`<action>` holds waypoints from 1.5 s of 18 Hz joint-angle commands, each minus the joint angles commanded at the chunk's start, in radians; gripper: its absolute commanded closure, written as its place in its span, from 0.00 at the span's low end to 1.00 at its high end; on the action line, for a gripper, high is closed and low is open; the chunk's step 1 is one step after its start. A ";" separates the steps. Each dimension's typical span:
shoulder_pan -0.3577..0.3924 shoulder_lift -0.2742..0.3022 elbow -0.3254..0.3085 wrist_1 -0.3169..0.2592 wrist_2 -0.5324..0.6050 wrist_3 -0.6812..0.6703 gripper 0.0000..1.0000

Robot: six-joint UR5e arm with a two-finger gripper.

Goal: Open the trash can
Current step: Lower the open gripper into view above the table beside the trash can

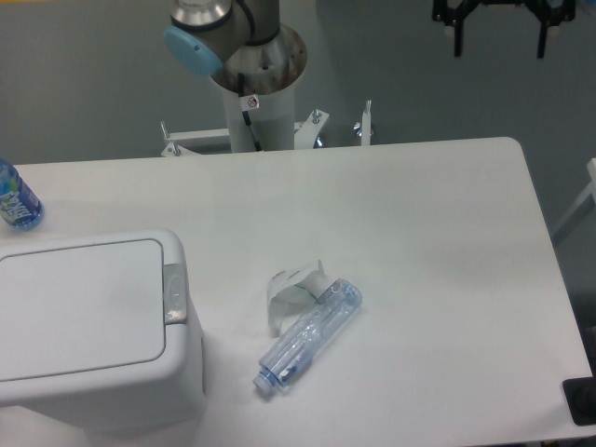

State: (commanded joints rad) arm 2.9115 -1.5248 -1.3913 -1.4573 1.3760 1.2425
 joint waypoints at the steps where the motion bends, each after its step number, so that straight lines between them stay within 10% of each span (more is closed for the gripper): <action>1: -0.008 -0.002 -0.005 0.000 -0.002 0.000 0.00; 6: -0.103 -0.049 -0.008 0.026 -0.037 -0.041 0.00; 11: -0.219 -0.118 -0.031 0.213 -0.045 -0.294 0.00; 21: -0.362 -0.207 -0.012 0.235 -0.262 -0.765 0.00; 27: -0.459 -0.265 -0.017 0.368 -0.282 -0.910 0.00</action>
State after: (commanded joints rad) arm 2.4530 -1.7901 -1.4082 -1.0893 1.0937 0.3330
